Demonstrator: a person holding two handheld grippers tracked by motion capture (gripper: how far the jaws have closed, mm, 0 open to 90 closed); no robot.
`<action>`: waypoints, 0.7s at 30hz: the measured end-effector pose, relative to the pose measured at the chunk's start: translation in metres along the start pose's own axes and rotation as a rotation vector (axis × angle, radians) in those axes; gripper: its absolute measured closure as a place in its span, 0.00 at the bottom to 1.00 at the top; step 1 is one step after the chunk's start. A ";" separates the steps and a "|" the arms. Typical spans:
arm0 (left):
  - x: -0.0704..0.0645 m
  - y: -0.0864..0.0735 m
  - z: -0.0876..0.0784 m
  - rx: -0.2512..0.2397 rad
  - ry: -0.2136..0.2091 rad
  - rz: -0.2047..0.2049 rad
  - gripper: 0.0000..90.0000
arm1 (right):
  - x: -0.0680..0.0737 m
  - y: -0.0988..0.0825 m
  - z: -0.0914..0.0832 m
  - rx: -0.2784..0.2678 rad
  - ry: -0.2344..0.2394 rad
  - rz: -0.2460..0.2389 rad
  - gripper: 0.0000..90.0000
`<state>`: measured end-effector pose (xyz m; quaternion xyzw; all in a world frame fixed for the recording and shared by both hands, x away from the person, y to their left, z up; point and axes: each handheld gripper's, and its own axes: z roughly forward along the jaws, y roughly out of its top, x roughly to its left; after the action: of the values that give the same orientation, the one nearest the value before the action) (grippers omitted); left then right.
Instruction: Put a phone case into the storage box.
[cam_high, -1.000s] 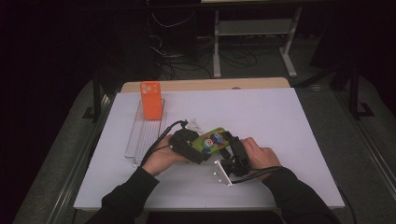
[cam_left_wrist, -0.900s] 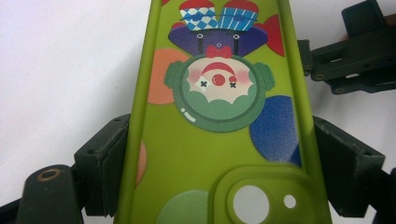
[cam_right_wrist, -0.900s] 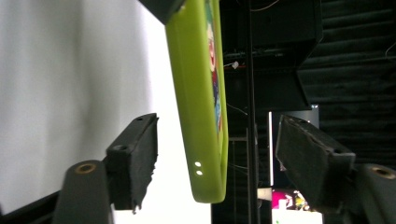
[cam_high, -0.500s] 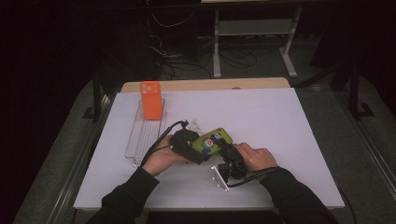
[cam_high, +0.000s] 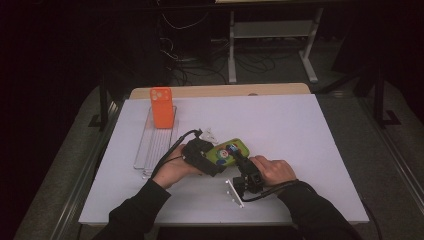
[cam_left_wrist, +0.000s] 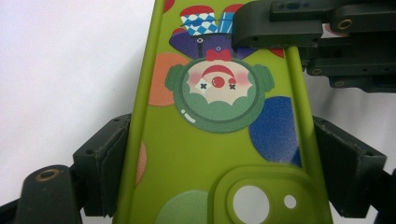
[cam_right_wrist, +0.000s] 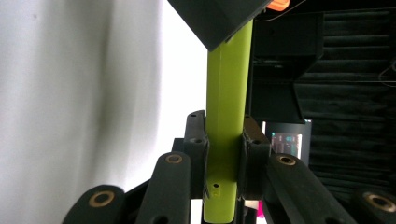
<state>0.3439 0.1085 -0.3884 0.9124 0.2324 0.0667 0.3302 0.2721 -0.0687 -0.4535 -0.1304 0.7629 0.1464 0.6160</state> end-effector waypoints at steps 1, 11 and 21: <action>-0.001 0.000 0.000 -0.017 0.003 -0.005 0.16 | 0.000 0.000 0.000 0.005 -0.007 0.001 0.84; 0.006 -0.002 -0.012 -0.101 -0.004 0.000 0.00 | -0.008 -0.006 0.002 0.026 0.037 0.143 0.84; 0.013 -0.003 -0.022 -0.153 0.002 -0.015 0.00 | -0.024 -0.020 0.006 0.058 0.176 0.408 0.84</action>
<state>0.3483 0.1299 -0.3736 0.8828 0.2338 0.0828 0.3990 0.2903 -0.0848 -0.4327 0.0321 0.8283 0.2343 0.5080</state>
